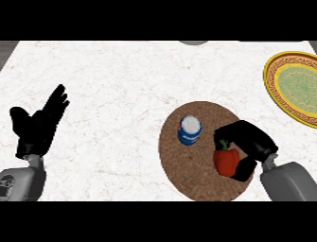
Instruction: Pick the bell pepper from the placemat and place it in the plate
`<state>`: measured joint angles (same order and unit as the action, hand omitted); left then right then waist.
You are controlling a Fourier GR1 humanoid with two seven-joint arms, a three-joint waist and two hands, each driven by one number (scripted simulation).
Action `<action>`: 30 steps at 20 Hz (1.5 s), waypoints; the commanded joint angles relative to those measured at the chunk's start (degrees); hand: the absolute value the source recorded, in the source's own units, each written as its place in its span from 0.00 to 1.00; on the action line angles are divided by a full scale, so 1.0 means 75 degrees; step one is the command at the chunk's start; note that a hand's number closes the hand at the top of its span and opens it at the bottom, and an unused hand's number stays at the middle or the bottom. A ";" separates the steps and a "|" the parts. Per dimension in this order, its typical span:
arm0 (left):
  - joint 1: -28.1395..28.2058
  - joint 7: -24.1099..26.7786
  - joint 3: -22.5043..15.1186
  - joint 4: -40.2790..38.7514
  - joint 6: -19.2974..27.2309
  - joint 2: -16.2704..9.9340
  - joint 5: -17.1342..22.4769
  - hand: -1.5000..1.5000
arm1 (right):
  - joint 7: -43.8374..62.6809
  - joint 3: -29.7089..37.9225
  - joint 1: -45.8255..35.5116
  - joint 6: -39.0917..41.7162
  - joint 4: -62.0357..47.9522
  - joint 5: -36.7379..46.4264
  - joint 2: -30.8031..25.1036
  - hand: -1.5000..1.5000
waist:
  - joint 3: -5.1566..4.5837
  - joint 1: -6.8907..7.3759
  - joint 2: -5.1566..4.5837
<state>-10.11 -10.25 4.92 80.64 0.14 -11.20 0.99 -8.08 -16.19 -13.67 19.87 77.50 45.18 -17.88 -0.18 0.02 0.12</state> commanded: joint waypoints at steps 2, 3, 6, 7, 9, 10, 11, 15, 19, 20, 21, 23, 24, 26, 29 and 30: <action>0.0091 0.0244 0.0131 -0.0148 -0.0128 -0.0046 0.0088 0.50 | -0.0327 0.0279 0.0270 -0.1364 0.0705 0.0446 -0.0062 1.00 | 0.0025 -0.0049 -0.0003; 0.0056 0.0001 -0.0185 -0.0001 0.0301 0.0274 -0.0261 0.50 | -0.0063 0.0594 -0.0011 -0.1390 0.0900 0.0359 -0.0063 1.00 | 0.0027 -0.0066 0.0007; 0.0176 0.0086 0.0062 0.0020 0.0008 -0.0015 -0.0026 0.50 | -0.0188 0.1270 0.0268 -0.2455 0.1665 0.0176 0.0032 1.00 | 0.0029 -0.0179 0.0043; 0.0046 -0.0115 -0.0054 0.0058 0.0134 0.0098 -0.0115 0.50 | -0.0074 0.1728 -0.0291 -0.2393 0.1665 -0.0025 -0.0059 1.00 | 0.0030 -0.0132 0.0029; 0.0253 -0.0096 0.0118 0.0327 -0.0023 -0.0083 0.0063 0.50 | 0.0104 0.1897 0.0080 -0.3182 0.2024 0.0335 0.0044 1.00 | 0.0032 -0.0078 0.0046; 0.0295 0.0142 0.0190 0.0048 -0.0016 -0.0059 0.0061 0.50 | 0.0551 0.2201 -0.0160 -0.2759 0.2562 0.0082 -0.0093 1.00 | 0.0019 -0.0143 0.0046; 0.0225 0.0262 0.0179 -0.0054 -0.0075 -0.0116 0.0011 0.50 | 0.0404 0.2511 -0.0098 -0.3038 0.2380 0.0031 -0.0153 1.00 | 0.0023 -0.0119 0.0012; -0.0116 0.0232 0.0205 -0.0366 -0.0023 -0.0079 -0.0054 0.50 | 0.1002 0.3217 -0.0159 -0.2678 0.2628 -0.0473 -0.0212 1.00 | 0.0021 -0.0074 -0.0009; 0.0336 0.0508 0.0162 -0.0144 -0.0334 -0.0111 0.0016 0.50 | 0.0769 0.4015 -0.0800 -0.2650 0.1309 -0.1072 -0.0462 1.00 | 0.0023 0.0023 -0.0024; 0.0252 -0.0151 0.0116 0.0417 -0.0246 -0.0082 0.0108 0.50 | 0.0636 0.4135 -0.0774 -0.2729 0.1072 -0.1240 -0.0399 1.00 | 0.0026 0.0036 -0.0018; -0.0404 -0.0123 0.0151 -0.0290 -0.0030 0.0030 -0.0013 0.50 | 0.0683 0.4224 -0.1026 -0.2636 0.0665 -0.1327 -0.0468 1.00 | 0.0025 0.0006 -0.0034; -0.0130 0.0308 0.0160 -0.0298 -0.0171 0.0009 -0.0033 0.50 | 0.0035 0.4595 -0.1240 -0.2919 -0.0354 -0.1348 -0.0822 1.00 | 0.0026 0.0038 -0.0036; -0.0102 -0.0302 -0.0040 0.0259 0.0013 0.0114 -0.0122 0.50 | -0.0216 0.4613 -0.1504 -0.3223 -0.1129 -0.1240 -0.0767 1.00 | 0.0031 0.0096 -0.0042; -0.0110 -0.0460 0.0084 0.0425 -0.0102 -0.0062 -0.0036 0.50 | -0.0453 0.4912 -0.1746 -0.3276 -0.1695 -0.1337 -0.1119 1.00 | 0.0030 0.0093 -0.0034; 0.0096 -0.0086 0.0010 0.0216 -0.0114 0.0087 -0.0093 0.50 | -0.1612 0.5445 -0.1978 -0.3390 -0.3332 -0.1536 -0.1816 1.00 | 0.0036 0.0151 -0.0064; 0.0197 0.0096 -0.0033 0.0241 -0.0115 0.0146 -0.0121 0.50 | -0.1777 0.5520 -0.2321 -0.3363 -0.3952 -0.1514 -0.2060 1.00 | 0.0037 0.0192 -0.0076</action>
<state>-10.12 -10.08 5.45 81.00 -1.07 -11.08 0.52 -14.83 21.80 -27.18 -4.01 61.02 34.53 -28.79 0.06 0.87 -0.29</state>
